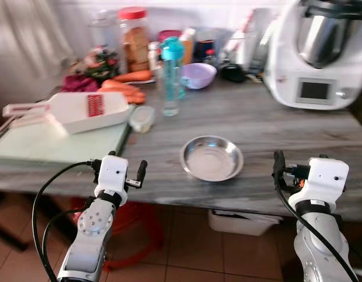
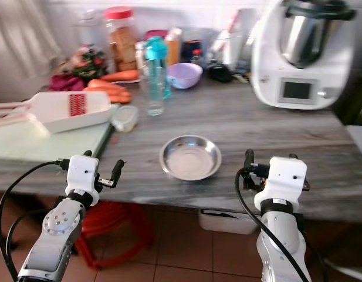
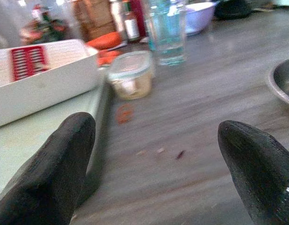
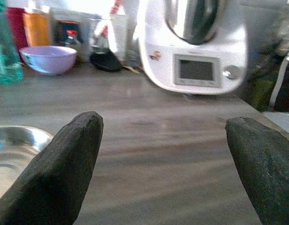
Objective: Setting the table
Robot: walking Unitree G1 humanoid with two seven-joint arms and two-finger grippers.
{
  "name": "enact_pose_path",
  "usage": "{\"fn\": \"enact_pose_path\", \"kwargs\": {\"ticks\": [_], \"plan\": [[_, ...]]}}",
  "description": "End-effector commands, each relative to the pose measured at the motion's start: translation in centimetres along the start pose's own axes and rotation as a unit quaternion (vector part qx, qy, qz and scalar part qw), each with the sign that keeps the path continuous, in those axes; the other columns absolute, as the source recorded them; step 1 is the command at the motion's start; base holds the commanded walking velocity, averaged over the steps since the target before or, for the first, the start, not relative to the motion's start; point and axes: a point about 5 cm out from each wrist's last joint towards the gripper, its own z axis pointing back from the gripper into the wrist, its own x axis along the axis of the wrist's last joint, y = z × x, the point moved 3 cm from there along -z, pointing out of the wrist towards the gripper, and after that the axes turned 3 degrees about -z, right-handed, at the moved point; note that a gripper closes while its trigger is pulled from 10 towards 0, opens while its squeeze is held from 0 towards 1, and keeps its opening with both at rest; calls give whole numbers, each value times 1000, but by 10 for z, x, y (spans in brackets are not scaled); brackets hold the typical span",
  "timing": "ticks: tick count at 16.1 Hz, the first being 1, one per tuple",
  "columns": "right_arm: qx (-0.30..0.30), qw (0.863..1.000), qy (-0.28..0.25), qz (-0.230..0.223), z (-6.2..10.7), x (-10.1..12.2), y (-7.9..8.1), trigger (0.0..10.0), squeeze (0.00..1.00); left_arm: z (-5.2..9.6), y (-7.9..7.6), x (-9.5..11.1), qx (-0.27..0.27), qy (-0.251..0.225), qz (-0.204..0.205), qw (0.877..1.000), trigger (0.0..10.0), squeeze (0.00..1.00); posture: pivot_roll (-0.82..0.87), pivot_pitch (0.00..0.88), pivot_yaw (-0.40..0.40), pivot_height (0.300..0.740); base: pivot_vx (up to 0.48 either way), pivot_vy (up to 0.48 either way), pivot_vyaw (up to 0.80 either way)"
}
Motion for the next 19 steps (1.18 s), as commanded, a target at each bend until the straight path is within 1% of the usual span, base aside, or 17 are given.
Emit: {"fn": "enact_pose_path", "kwargs": {"ticks": [1,3,7,9,19], "plan": [[0,1000,7,0,0,-2,-1,10000,0,-1,0,-2,0,5,-5,1000,10000,0,-53,0,21,740,0,0,-631],[1,1000,11,-4,-1,-3,-1,10000,0,-1,-3,-2,-9,7,-7,1000,10000,0,-53,1,24,740,0,0,-669],[3,1000,15,-8,-1,-6,0,10000,0,-1,-4,-2,-11,8,-9,1000,10000,0,-52,4,27,740,0,0,-552],[5,1000,16,-9,0,-6,1,10000,0,-1,-4,-2,-12,8,-9,1000,10000,0,-52,6,29,740,0,0,0],[9,1000,20,-13,-1,-9,2,10000,0,-1,-5,-3,-12,11,-12,1000,10000,0,-49,12,25,740,-292,0,0]]}}
